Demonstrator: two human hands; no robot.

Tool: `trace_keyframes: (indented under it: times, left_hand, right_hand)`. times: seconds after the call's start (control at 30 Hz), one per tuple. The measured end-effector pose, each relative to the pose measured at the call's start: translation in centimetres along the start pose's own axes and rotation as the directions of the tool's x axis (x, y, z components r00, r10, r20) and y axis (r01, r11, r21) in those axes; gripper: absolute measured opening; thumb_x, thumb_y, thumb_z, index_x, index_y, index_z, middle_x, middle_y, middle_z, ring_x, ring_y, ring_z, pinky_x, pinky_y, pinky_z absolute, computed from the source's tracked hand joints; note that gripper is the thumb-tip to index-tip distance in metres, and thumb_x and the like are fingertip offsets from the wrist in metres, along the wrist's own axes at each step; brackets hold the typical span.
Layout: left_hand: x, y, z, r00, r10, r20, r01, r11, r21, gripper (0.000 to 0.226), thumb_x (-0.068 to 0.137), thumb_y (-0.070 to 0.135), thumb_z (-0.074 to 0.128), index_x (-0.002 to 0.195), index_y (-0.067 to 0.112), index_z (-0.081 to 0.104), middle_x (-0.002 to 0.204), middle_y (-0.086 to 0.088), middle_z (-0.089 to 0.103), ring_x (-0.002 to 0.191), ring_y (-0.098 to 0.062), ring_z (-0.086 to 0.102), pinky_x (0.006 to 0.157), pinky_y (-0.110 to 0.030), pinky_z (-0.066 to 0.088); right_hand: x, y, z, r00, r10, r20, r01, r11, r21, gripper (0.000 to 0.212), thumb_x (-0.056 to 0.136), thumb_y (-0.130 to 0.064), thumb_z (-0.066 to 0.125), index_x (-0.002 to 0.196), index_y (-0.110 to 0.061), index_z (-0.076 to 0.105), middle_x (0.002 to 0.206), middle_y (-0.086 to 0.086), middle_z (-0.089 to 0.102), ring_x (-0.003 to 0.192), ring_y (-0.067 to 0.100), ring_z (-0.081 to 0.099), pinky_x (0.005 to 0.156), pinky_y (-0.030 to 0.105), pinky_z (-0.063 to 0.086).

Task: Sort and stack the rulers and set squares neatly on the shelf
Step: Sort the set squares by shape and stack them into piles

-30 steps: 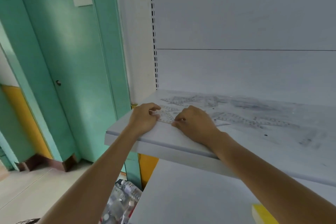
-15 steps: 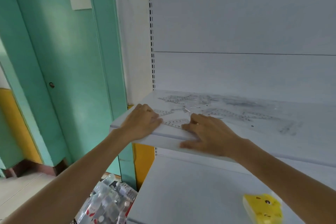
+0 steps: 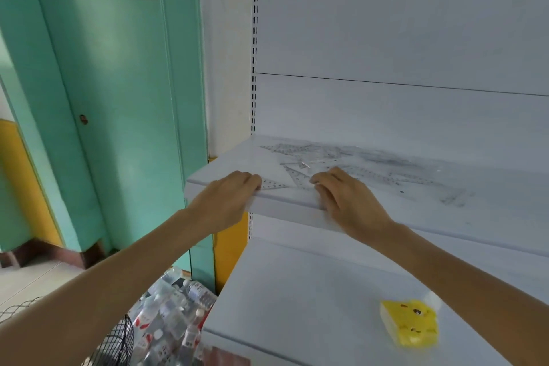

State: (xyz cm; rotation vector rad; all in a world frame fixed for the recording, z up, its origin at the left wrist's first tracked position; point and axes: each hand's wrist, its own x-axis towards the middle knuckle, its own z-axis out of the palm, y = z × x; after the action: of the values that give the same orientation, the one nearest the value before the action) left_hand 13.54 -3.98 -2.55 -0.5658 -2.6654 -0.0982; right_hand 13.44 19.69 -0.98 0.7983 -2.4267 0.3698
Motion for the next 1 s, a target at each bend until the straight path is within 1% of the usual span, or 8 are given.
trace_keyframes:
  times: [0.07, 0.17, 0.3, 0.47, 0.63, 0.8, 0.9, 1.0]
  left_hand:
    - [0.2, 0.4, 0.1, 0.994, 0.062, -0.086, -0.055, 0.995, 0.081, 0.037, 0.080, -0.009, 0.048, 0.114, 0.007, 0.050, 0.107, -0.010, 0.055, 0.098, -0.024, 0.052, 0.074, -0.033, 0.044]
    - [1.4, 0.6, -0.1, 0.989, -0.026, -0.144, 0.036, 0.997, 0.067, 0.042, 0.077, -0.015, 0.044, 0.114, 0.005, 0.048, 0.107, -0.010, 0.048, 0.096, -0.022, 0.046, 0.076, -0.035, 0.047]
    - [3.7, 2.0, 0.0, 0.975, -0.124, -0.185, 0.108, 0.990, -0.094, 0.052, 0.083, -0.015, 0.038, 0.131, 0.007, 0.042, 0.120, -0.010, 0.041, 0.110, -0.022, 0.040, 0.089, -0.033, 0.041]
    - [7.0, 5.8, 0.5, 0.992, -0.072, -0.104, 0.040, 0.959, -0.282, 0.061, 0.089, -0.007, 0.031, 0.142, 0.023, 0.026, 0.142, -0.007, 0.034, 0.119, -0.028, 0.046, 0.099, -0.038, 0.038]
    - [11.2, 12.0, 1.1, 0.991, 0.120, -0.064, -0.136, 0.868, -0.478, 0.067, 0.093, -0.003, 0.027, 0.139, 0.046, 0.024, 0.128, -0.004, 0.043, 0.107, -0.024, 0.051, 0.099, -0.034, 0.037]
    - [15.6, 19.8, 2.6, 0.975, 0.221, -0.015, -0.191, 0.803, -0.564, 0.069, 0.090, -0.004, 0.027, 0.142, 0.041, 0.024, 0.139, -0.011, 0.039, 0.122, -0.027, 0.044, 0.099, -0.029, 0.033]
    - [18.3, 24.6, 3.3, 0.979, 0.205, -0.007, -0.179, 0.836, -0.518, 0.065, 0.089, 0.002, 0.029, 0.140, 0.042, 0.028, 0.113, -0.010, 0.041, 0.110, -0.030, 0.046, 0.089, -0.029, 0.034]
    - [20.4, 29.9, 4.1, 0.976, 0.218, 0.029, -0.165, 0.814, -0.556, 0.057, 0.090, 0.012, 0.036, 0.137, 0.044, 0.033, 0.109, -0.004, 0.034, 0.107, -0.024, 0.045, 0.085, -0.025, 0.031]
  right_hand:
    - [-0.2, 0.4, -0.3, 0.999, 0.034, -0.005, -0.034, 0.999, 0.013, 0.025, 0.098, -0.018, 0.038, 0.111, -0.010, 0.057, 0.101, 0.009, 0.056, 0.081, 0.034, 0.058, 0.071, 0.044, 0.049]
    - [-0.7, 1.5, -0.6, 0.998, 0.052, -0.019, -0.053, 0.997, -0.053, 0.027, 0.098, -0.022, 0.038, 0.116, -0.016, 0.057, 0.102, 0.008, 0.061, 0.094, 0.030, 0.056, 0.079, 0.036, 0.045]
    - [-1.8, 4.1, -1.8, 0.994, 0.105, -0.043, -0.108, 0.992, -0.073, 0.031, 0.099, -0.025, 0.036, 0.122, -0.018, 0.056, 0.111, 0.006, 0.059, 0.104, 0.024, 0.047, 0.087, 0.030, 0.040]
    - [-4.0, 8.5, -3.9, 0.961, 0.252, -0.113, -0.263, 0.961, -0.090, 0.033, 0.098, -0.023, 0.038, 0.125, -0.015, 0.056, 0.109, 0.010, 0.058, 0.099, 0.025, 0.043, 0.086, 0.027, 0.035]
    - [-8.1, 13.5, -7.2, 0.878, 0.452, -0.156, -0.474, 0.866, -0.161, 0.034, 0.097, -0.024, 0.044, 0.128, -0.019, 0.056, 0.123, 0.011, 0.055, 0.112, 0.027, 0.043, 0.092, 0.030, 0.036]
    - [-13.1, 18.2, -11.8, 0.776, 0.612, -0.154, -0.630, 0.737, -0.244, 0.037, 0.096, -0.025, 0.044, 0.132, -0.021, 0.050, 0.131, 0.008, 0.050, 0.121, 0.025, 0.039, 0.097, 0.032, 0.036]
    - [-16.1, 21.3, -15.1, 0.736, 0.657, -0.164, -0.672, 0.681, -0.292, 0.037, 0.096, -0.025, 0.045, 0.132, -0.022, 0.050, 0.133, 0.006, 0.049, 0.121, 0.024, 0.039, 0.098, 0.033, 0.036]
    - [-19.1, 24.9, -18.2, 0.705, 0.685, -0.183, -0.703, 0.643, -0.303, 0.036, 0.096, -0.023, 0.046, 0.131, -0.021, 0.053, 0.133, 0.005, 0.051, 0.120, 0.025, 0.040, 0.098, 0.032, 0.035]
